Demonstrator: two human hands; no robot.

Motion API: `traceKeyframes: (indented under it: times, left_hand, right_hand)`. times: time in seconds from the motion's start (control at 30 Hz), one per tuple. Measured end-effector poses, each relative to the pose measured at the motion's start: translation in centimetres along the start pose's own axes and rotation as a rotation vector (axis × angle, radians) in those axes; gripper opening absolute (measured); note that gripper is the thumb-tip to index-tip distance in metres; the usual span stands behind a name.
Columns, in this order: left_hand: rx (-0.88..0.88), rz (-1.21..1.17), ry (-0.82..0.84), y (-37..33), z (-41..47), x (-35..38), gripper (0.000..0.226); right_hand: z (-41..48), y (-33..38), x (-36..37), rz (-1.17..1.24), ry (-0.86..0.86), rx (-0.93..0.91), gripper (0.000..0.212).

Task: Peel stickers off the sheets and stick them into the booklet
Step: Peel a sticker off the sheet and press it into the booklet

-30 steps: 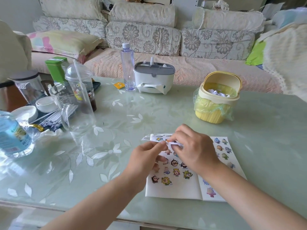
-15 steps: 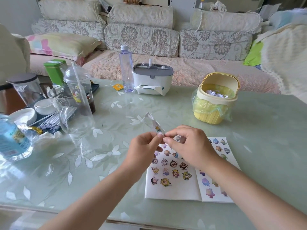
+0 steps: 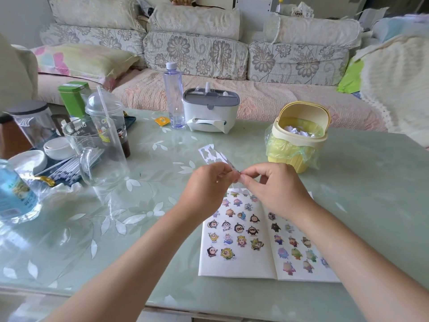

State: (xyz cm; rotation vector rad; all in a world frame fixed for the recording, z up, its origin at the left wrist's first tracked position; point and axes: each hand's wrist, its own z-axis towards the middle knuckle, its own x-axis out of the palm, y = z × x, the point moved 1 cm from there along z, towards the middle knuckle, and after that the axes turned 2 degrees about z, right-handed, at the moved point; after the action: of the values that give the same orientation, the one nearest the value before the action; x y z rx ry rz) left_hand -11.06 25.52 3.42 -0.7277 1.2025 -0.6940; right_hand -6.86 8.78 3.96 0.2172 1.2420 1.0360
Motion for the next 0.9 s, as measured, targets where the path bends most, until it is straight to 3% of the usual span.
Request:
traceKeyframes:
  times: [0.17, 0.23, 0.37, 0.6, 0.77, 0.9]
  left_hand:
    - [-0.129, -0.242, 0.080, 0.1, 0.2, 0.3, 0.024]
    - [-0.161, -0.377, 0.193, 0.1, 0.2, 0.0, 0.023]
    - [-0.184, -0.473, 0.290, 0.4, 0.0, -0.7, 0.029]
    - [-0.164, -0.461, 0.362, 1.2, -0.2, -0.8, 0.025]
    - [-0.151, -0.453, 0.389, 1.3, -0.3, -0.8, 0.029]
    - [-0.166, -0.422, 0.401, 1.4, -0.3, -0.7, 0.030]
  right_hand:
    - [0.2, -0.6, 0.0, 0.050, -0.073, -0.068, 0.007]
    - [0.5, -0.9, 0.0, 0.044, -0.061, -0.087, 0.025]
    - [0.7, -1.1, -0.1, 0.129, 0.134, -0.061, 0.058]
    - [0.9, -1.1, 0.0, 0.224, 0.154, 0.035, 0.033]
    - [0.9, -1.4, 0.1, 0.297, 0.209, 0.083, 0.061]
    - [0.8, -1.6, 0.3, 0.300, 0.162, 0.116, 0.047]
